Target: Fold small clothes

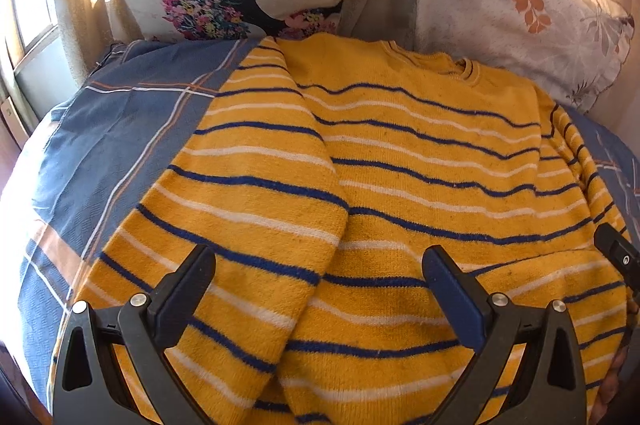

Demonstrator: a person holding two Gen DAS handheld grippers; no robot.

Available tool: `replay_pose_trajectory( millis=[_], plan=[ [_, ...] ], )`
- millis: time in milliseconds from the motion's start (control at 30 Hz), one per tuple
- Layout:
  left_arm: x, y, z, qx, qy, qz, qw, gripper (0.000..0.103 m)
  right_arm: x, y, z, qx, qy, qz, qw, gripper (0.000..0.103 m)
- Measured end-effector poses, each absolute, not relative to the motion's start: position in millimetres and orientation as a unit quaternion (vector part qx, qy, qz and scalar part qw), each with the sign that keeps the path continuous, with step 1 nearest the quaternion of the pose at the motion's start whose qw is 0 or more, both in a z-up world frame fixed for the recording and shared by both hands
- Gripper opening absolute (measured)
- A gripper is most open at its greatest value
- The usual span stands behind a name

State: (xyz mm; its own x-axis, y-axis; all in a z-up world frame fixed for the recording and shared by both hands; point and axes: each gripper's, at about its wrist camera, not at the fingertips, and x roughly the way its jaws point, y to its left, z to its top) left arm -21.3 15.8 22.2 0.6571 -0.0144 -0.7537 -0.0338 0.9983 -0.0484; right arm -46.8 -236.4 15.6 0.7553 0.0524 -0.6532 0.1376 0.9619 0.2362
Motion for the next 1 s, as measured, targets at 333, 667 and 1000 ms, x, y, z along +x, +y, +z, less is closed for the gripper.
replay_pose_trajectory(
  millis=[333, 667, 1000],
  plan=[
    [-78.2, 28.5, 98.7, -0.077, 0.295, -0.028, 0.952, 0.103, -121.1, -212.8, 68.5, 0.050, 0.191, -0.071, 0.978, 0.103],
    [-85.0, 33.8, 82.7, -0.100, 0.330, -0.018, 0.939, 0.103, -126.5, -203.2, 72.2, 0.037, 0.208, -0.064, 0.975, 0.103],
    [-86.4, 25.2, 76.3, -0.071, 0.340, -0.038, 0.937, 0.103, -104.5, -205.4, 49.4, 0.073, 0.287, -0.020, 0.955, 0.103]
  ],
)
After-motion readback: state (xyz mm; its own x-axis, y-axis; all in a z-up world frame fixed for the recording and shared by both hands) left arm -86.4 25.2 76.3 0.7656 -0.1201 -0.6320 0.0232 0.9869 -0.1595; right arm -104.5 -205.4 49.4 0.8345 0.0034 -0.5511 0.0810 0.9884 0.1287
